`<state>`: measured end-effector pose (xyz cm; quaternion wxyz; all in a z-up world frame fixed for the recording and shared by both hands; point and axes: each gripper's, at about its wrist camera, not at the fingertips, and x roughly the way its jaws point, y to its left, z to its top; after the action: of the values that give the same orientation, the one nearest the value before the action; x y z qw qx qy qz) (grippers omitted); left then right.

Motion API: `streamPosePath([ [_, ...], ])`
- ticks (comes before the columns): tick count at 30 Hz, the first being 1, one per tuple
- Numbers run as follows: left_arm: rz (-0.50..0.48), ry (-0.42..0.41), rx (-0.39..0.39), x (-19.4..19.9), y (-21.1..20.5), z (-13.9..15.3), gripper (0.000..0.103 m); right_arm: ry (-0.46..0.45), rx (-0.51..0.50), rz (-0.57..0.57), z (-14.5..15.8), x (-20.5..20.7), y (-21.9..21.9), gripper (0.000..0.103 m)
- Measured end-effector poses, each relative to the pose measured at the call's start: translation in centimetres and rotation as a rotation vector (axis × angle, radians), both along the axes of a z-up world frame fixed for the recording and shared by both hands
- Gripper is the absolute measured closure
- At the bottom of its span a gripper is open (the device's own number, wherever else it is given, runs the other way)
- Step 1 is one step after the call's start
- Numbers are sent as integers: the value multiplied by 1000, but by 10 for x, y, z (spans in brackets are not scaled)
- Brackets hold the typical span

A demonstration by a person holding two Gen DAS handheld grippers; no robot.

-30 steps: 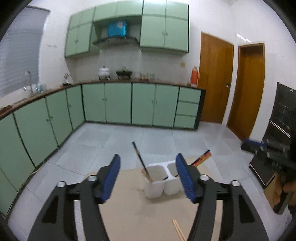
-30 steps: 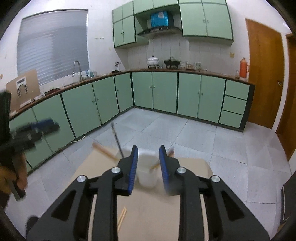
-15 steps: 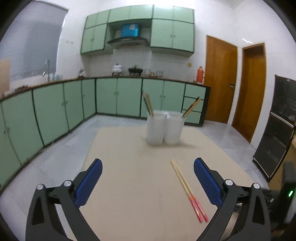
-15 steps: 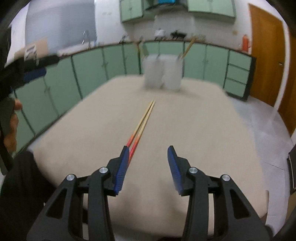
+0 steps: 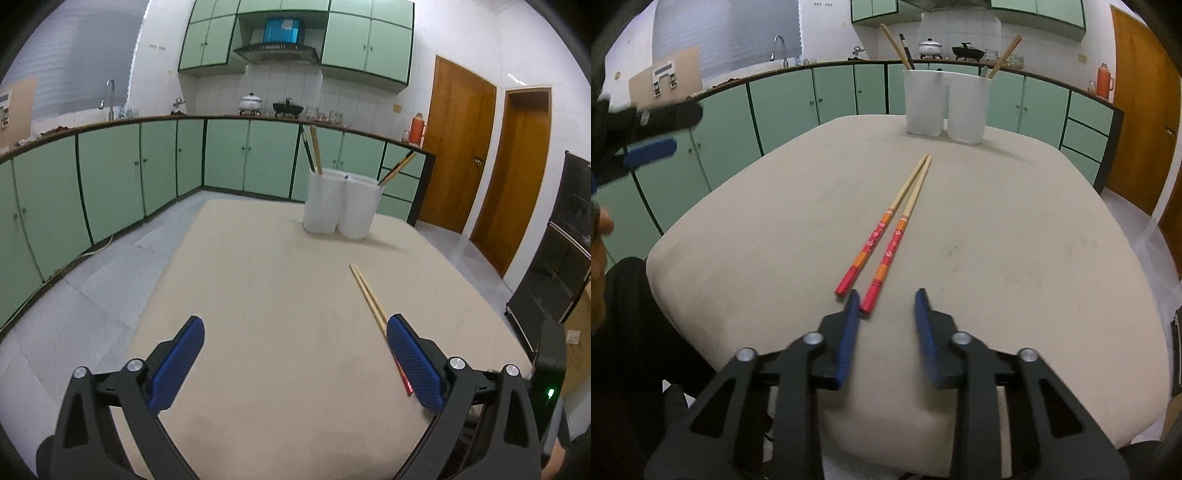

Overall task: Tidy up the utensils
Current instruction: 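Move both open tools back over the last two red-orange chopsticks, then grasp a red-orange chopstick with the right tool while the left tool grasps the other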

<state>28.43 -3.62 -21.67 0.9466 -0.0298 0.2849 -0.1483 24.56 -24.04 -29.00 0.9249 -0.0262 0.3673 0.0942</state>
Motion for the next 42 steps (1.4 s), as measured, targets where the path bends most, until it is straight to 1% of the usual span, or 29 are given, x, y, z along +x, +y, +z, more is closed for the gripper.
streamPosePath([
  [1,-1,8,-2,1,-1,-3,6,0,2,-2,0,0,-4,88],
  [2,-2,12,-4,0,-1,-3,6,2,8,-5,0,1,-7,91],
  [3,-3,14,-6,0,-1,-5,6,2,10,-9,0,1,-11,96],
  [7,-23,16,7,-1,-10,-11,6,-6,13,-57,-1,3,-27,98],
  [11,-39,37,15,1,-25,-21,6,-11,23,-135,1,0,-52,98],
  [15,-59,63,23,5,-43,-30,6,5,49,-206,0,0,-80,98],
  [17,-82,85,21,5,-59,-38,6,5,54,-219,0,-2,-90,98],
  [22,-113,118,58,8,-94,-57,7,3,76,-242,0,-5,-105,98],
  [26,-136,122,80,10,-117,-66,8,5,70,-231,-3,-6,-104,98],
  [28,-146,119,103,11,-128,-69,9,3,64,-222,-3,-7,-102,98],
  [30,-147,118,125,12,-135,-74,15,2,63,-219,-3,-6,-102,98],
  [31,-146,121,132,14,-136,-76,27,1,62,-219,-2,-6,-101,98],
  [32,-141,125,137,14,-135,-78,41,1,62,-219,-2,-6,-101,98],
  [33,-126,121,143,15,-133,-79,46,0,65,-217,-2,-6,-101,98],
  [34,-114,113,142,14,-130,-80,60,-1,65,-213,-2,-6,-100,98],
  [35,-95,108,133,14,-125,-80,77,-2,62,-207,-2,-5,-97,98],
  [36,-77,110,122,15,-120,-80,84,-3,59,-202,-1,-4,-95,98],
  [37,-57,115,103,18,-113,-80,95,-4,57,-195,-2,-3,-93,98],
  [40,-17,110,84,16,-100,-80,96,-6,50,-172,-1,0,-84,98],
  [42,27,102,73,12,-90,-79,97,-10,48,-154,-1,1,-77,98],
])
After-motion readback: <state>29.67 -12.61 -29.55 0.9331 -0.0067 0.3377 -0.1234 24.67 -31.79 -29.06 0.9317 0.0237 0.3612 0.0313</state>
